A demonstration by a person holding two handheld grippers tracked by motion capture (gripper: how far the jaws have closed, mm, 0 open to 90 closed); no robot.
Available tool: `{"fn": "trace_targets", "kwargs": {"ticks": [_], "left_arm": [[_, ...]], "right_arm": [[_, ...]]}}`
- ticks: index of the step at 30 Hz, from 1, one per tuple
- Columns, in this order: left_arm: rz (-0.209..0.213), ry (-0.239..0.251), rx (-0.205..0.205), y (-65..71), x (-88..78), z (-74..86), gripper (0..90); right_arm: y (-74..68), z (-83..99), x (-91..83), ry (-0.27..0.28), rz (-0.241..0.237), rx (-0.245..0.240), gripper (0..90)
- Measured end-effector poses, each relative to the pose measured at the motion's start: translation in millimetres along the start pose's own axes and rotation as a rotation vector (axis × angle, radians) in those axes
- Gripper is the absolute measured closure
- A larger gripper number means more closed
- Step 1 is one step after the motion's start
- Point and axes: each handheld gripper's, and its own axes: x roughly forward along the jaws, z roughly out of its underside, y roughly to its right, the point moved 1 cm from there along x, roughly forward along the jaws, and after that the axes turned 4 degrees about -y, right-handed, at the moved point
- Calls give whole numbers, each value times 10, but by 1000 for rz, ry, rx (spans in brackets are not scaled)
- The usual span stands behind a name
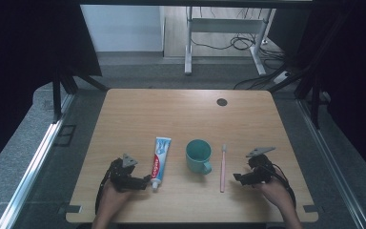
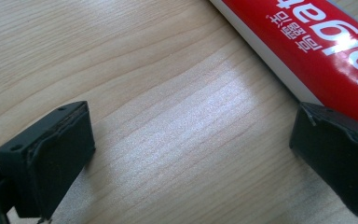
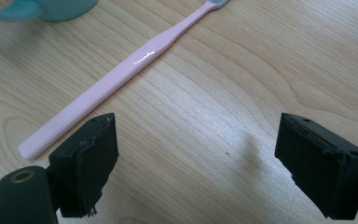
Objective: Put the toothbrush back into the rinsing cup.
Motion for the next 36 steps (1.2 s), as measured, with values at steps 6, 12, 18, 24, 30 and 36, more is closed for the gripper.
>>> {"fn": "trace_targets", "kwargs": {"ticks": [6, 12, 18, 24, 30, 36], "left_arm": [[0, 0, 0, 0, 0, 0, 0], [0, 0, 0, 0, 0, 0, 0], [0, 0, 0, 0, 0, 0, 0], [0, 0, 0, 0, 0, 0, 0], [0, -1, 1, -1, -1, 0, 0], [1, 2, -3, 1, 1, -1, 0]], "right_arm": [[-8, -40, 14, -11, 0, -8, 131], [-13, -93, 27, -31, -13, -1, 133], [-33, -144, 24, -48, -30, -2, 133], [-94, -218, 24, -68, -58, -9, 175], [-163, -295, 40, -73, -79, -13, 314], [-240, -350, 51, -81, -102, -47, 524]]}}
